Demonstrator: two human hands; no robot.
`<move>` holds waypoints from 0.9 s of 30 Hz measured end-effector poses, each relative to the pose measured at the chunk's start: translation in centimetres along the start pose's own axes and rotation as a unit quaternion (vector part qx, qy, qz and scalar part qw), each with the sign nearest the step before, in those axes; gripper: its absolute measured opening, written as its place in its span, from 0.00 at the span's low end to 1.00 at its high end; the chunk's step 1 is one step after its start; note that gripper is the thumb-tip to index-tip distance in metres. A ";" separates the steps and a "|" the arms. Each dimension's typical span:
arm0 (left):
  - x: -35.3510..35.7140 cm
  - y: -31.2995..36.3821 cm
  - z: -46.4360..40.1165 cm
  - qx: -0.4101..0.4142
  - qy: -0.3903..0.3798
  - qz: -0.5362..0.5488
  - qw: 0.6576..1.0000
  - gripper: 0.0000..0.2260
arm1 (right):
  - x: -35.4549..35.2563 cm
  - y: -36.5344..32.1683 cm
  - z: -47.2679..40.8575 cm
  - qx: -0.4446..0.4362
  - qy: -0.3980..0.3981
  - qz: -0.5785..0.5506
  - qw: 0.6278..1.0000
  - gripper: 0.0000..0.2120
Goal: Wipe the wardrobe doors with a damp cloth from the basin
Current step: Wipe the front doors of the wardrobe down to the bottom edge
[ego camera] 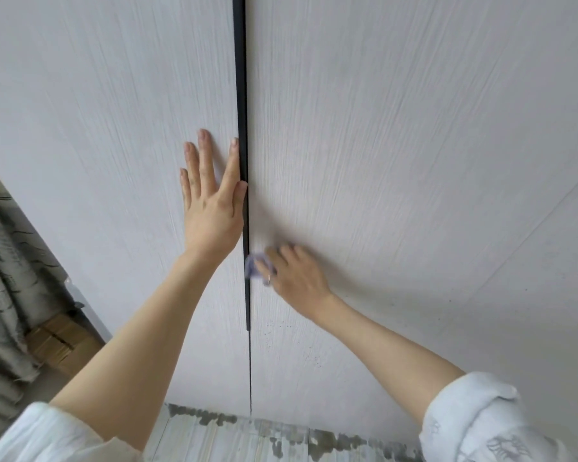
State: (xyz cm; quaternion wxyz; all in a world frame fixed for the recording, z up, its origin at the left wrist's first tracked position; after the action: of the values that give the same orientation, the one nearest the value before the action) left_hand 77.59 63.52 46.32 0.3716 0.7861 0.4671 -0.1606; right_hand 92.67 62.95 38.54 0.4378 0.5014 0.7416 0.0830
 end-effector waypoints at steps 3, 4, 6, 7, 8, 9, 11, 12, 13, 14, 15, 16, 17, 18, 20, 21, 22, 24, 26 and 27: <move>0.0 -0.2 0.1 0.004 -0.008 -0.011 1.000 0.24 | 1.3 -1.4 2.2 -0.082 -0.117 -0.007 0.990 0.07; 0.0 -0.3 0.0 0.004 -0.010 -0.013 1.000 0.23 | 1.3 -1.2 1.8 -0.080 -0.113 -0.011 0.990 0.06; -0.1 -0.3 0.0 0.004 -0.013 -0.014 1.000 0.23 | 0.7 -0.5 0.0 -0.031 -0.055 -0.020 0.998 0.04; -0.2 -0.3 0.0 0.006 -0.012 -0.015 1.000 0.24 | 0.3 -0.1 -1.1 0.015 -0.008 -0.035 0.999 0.06; -0.2 -0.4 0.1 0.006 -0.010 -0.015 1.000 0.24 | -0.2 0.3 -2.2 0.061 0.036 -0.057 0.996 0.09; -0.2 -0.6 0.2 0.007 -0.010 -0.014 1.000 0.24 | -0.6 0.6 -3.0 0.100 0.070 -0.078 0.990 0.11; -0.2 -0.7 0.4 0.013 -0.010 -0.016 1.000 0.24 | -0.8 0.7 -3.3 0.134 0.103 -0.085 0.982 0.15; -0.1 -0.8 0.5 0.013 -0.012 -0.017 1.000 0.24 | -0.3 0.2 -2.8 0.122 0.101 -0.077 0.984 0.14; 0.1 -0.9 0.7 0.011 -0.015 -0.017 1.000 0.24 | 0.3 -0.4 -1.8 0.092 0.079 -0.065 0.991 0.11; 0.4 -1.1 1.0 0.008 -0.017 -0.016 1.000 0.24 | 1.0 -1.3 -0.5 0.051 0.039 -0.049 0.997 0.08; 0.6 -1.3 1.4 0.003 -0.020 -0.014 1.000 0.24 | 1.7 -2.1 0.9 0.004 -0.011 -0.033 0.999 0.06; 1.0 -1.6 1.9 -0.004 -0.026 -0.014 1.000 0.24 | 2.3 -2.9 2.3 -0.038 -0.072 -0.024 0.996 0.07; 1.4 -1.8 2.5 -0.011 -0.032 -0.015 0.999 0.24 | 2.8 -3.5 3.4 -0.069 -0.132 -0.017 0.989 0.09; 1.9 -2.0 3.0 -0.019 -0.039 -0.016 0.999 0.25 | 3.1 -3.9 4.2 -0.091 -0.177 -0.013 0.980 0.08; 2.7 -2.2 3.9 -0.032 -0.043 -0.013 0.998 0.25 | 3.4 -3.9 4.8 -0.118 -0.200 -0.011 0.973 0.07; 2.9 -2.2 4.1 -0.035 -0.040 -0.009 0.999 0.25 | 3.2 -3.7 4.4 -0.121 -0.189 -0.010 0.974 0.08; 3.1 -2.1 4.2 -0.038 -0.036 -0.006 0.999 0.25 | 2.9 -3.3 3.7 -0.110 -0.172 -0.014 0.979 0.08; 3.3 -2.1 4.2 -0.038 -0.027 -0.001 0.999 0.25 | 2.3 -2.6 1.7 -0.052 -0.099 -0.036 0.993 0.06; 3.5 -2.2 4.3 -0.037 -0.018 0.003 0.999 0.24 | 1.9 -2.2 0.3 0.048 -0.033 -0.063 0.996 0.07; 3.6 -2.3 4.4 -0.037 -0.013 0.006 0.999 0.24 | 2.0 -2.2 0.2 0.085 -0.017 -0.064 0.994 0.08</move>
State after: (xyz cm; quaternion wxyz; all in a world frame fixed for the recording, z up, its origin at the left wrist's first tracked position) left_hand 77.91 63.15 40.19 0.4074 0.7726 0.4630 -0.1512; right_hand 91.12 63.50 36.06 0.4109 0.4896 0.7688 -0.0170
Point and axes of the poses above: each hand's wrist, its own z-axis away from the middle knuckle, its own x-axis out of the palm, y = z × x, the point moved 1 cm from there along -z, towards the middle knuckle, and after that the axes turned 1 degree about -x, right-handed, at the moved point
